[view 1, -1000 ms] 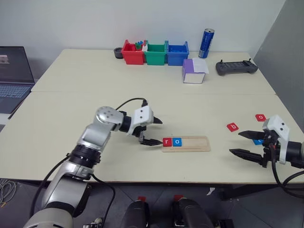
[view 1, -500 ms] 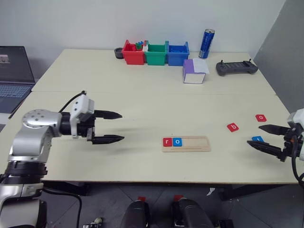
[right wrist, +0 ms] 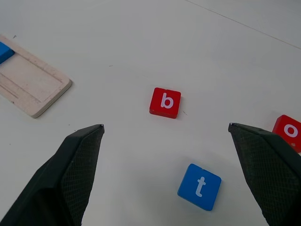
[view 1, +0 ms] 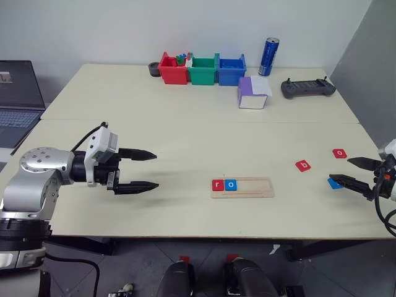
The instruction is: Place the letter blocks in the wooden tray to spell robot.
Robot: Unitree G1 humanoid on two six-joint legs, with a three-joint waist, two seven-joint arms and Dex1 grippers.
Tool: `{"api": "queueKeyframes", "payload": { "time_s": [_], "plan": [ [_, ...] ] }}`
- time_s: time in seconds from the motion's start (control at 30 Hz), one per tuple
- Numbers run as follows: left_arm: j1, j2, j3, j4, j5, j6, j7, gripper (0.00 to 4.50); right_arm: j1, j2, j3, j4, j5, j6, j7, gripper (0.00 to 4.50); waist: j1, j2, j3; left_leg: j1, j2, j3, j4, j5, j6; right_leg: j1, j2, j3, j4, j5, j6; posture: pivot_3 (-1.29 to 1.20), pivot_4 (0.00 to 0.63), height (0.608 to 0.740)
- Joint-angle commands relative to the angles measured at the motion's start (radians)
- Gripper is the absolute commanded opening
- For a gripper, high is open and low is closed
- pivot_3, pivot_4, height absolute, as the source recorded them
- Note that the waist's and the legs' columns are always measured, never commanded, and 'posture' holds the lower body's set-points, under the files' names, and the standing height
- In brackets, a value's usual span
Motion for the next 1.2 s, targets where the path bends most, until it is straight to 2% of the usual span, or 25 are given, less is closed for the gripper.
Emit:
{"api": "queueKeyframes", "payload": {
  "time_s": [0.03,0.2,0.4,0.57,0.67,0.77,1.2],
  "plan": [
    [0.011,0.024,0.034,-0.027,-0.017,-0.012,-0.001,4.48,-0.019,0.001,-0.006,-0.007,-0.034,-0.026,-0.052,4.5,-0.001,0.0,0.0,0.0,0.0,0.0,0.0,0.0,0.0,0.0,0.0,0.0,0.0,0.0,0.0,0.0,0.15,0.74],
    [0.021,0.012,0.048,-0.037,-0.037,-0.023,0.002,4.48,-0.058,0.024,0.028,0.007,-0.072,-0.033,-0.118,4.5,-0.001,0.0,0.0,0.0,0.0,0.0,0.0,0.0,0.0,0.0,0.0,0.0,0.0,0.0,0.0,0.0,0.15,0.74],
    [0.045,0.001,0.038,-0.023,0.012,-0.135,0.02,4.48,-0.127,0.06,0.078,0.042,-0.101,-0.028,-0.173,4.5,-0.001,0.0,0.0,0.0,0.0,0.0,0.0,0.0,0.0,0.0,0.0,0.0,0.0,0.0,0.0,0.0,0.15,0.74],
    [0.016,-0.082,-0.003,0.045,0.089,-0.303,0.08,4.48,-0.125,0.073,0.1,0.046,-0.106,-0.042,-0.158,4.5,0.002,0.0,0.0,0.0,0.0,0.0,0.0,0.0,0.0,0.0,0.0,0.0,0.0,0.0,0.0,0.0,0.15,0.74],
    [0.008,-0.165,-0.004,0.086,0.098,-0.402,0.118,4.48,-0.136,0.079,0.12,0.053,-0.118,-0.049,-0.155,4.5,0.002,0.0,0.0,0.0,0.0,0.001,0.0,0.0,0.0,0.0,0.0,0.001,0.0,0.0,0.0,0.0,0.15,0.74],
    [0.008,-0.226,0.031,0.11,0.039,-0.425,0.118,4.48,-0.156,0.079,0.127,0.057,-0.116,-0.046,-0.154,4.5,0.001,0.0,0.0,0.0,0.0,0.001,0.0,0.0,0.0,0.0,0.0,0.0,0.0,0.0,0.0,0.0,0.15,0.74],
    [0.019,-0.26,0.022,0.152,0.004,-0.463,0.084,4.48,-0.17,0.114,0.123,0.012,-0.067,0.023,-0.148,4.5,-0.002,0.001,0.0,0.0,0.0,0.001,0.0,0.0,0.0,0.0,0.0,0.0,0.001,0.0,0.0,0.0,0.15,0.74]
  ]
}}
